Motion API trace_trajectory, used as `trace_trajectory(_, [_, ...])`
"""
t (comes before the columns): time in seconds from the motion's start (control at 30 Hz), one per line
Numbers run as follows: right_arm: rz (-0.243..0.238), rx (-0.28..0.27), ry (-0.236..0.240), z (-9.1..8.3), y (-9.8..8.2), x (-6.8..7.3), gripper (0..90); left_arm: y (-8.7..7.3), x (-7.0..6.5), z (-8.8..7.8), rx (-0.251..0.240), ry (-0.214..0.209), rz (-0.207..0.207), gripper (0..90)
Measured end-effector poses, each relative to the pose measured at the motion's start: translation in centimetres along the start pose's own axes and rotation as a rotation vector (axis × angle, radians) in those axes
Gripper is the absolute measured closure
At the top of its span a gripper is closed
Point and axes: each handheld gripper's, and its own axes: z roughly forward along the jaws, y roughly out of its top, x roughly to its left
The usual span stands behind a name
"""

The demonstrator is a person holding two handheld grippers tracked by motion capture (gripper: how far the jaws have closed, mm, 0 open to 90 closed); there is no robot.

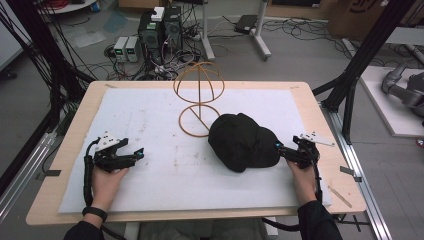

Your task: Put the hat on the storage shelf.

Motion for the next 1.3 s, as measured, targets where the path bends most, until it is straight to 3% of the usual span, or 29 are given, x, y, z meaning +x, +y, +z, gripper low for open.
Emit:
trace_trajectory(0.2, [-0.002, 0.005, 0.004, 0.1, 0.0, 0.1, 21.8, 0.1, -0.5, 0.3, 0.026, 0.016, 0.035, 24.6])
trace_trajectory(0.5, [0.000, 0.003, 0.007, 0.0, 0.0, 0.0, 21.8, 0.1, -0.7, 0.4, 0.038, 0.029, 0.057, 24.6])
trace_trajectory(0.97, [-0.020, 0.002, 0.016, -0.4, 0.0, 0.5, 21.8, 0.1, -0.3, 0.3, 0.028, 0.016, 0.020, 24.6])
trace_trajectory(1.07, [-0.028, -0.030, 0.027, -1.1, 0.2, 0.9, 21.8, 0.1, -0.2, 0.3, 0.033, 0.009, 0.015, 24.9])
trace_trajectory(1.1, [-0.013, -0.042, 0.037, -1.4, 0.2, 1.0, 21.8, 0.1, -0.2, 0.3, 0.033, 0.013, 0.009, 25.1])
trace_trajectory(1.3, [-0.033, -0.127, 0.110, -3.4, 0.5, 2.2, 21.3, 0.2, 0.2, 0.5, 0.050, 0.016, -0.027, 25.7])
